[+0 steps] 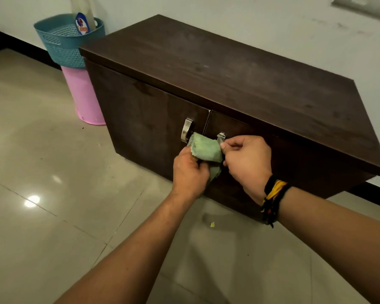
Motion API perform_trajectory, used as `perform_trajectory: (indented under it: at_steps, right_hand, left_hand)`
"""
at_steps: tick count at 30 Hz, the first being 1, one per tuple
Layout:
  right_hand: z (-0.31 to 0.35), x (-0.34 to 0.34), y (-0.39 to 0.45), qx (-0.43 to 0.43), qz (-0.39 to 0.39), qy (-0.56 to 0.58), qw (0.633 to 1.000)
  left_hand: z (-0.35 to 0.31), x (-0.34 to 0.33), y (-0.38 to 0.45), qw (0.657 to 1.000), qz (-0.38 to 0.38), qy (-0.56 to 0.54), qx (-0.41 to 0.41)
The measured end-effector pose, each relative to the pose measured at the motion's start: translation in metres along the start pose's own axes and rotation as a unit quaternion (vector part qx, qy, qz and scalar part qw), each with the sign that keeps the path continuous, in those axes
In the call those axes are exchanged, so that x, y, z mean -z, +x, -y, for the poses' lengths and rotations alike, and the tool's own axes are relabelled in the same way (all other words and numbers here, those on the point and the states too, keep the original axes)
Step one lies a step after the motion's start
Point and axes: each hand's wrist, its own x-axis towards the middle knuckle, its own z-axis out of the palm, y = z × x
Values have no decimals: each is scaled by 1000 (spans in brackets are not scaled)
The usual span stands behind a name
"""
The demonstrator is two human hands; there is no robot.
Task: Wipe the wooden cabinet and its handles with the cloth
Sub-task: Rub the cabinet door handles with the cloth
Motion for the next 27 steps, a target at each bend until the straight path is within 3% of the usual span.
perform_trajectory:
  at_steps: [3, 7, 11, 14, 17, 21, 27]
  right_hand:
    - [1, 1, 0, -1, -1, -6, 1000]
    - [-1, 0, 2, -8, 0, 1, 1000]
    - [-3, -3, 4, -15, -6, 3, 1000]
    - [-4, -5, 6, -25, -4, 11, 1000]
    - [-4, -6, 7, -25, -7, 12, 1000]
    - [-2, -4, 6, -22, -4, 3, 1000]
    - [-2, -1, 6, -13, 5, -7, 1000]
  left_hand:
    - [-16, 4, 17, 996, 67, 1, 52]
    - [-29, 4, 32, 986, 74, -30, 147]
    - [-17, 1, 32, 995, 58, 26, 83]
    - [1, -4, 6, 999, 23, -23, 38]
    - [11, -11, -6, 996, -24, -65, 53]
    - [-4, -1, 14, 991, 55, -77, 93]
    - [-23, -6, 32, 989, 27, -22, 147]
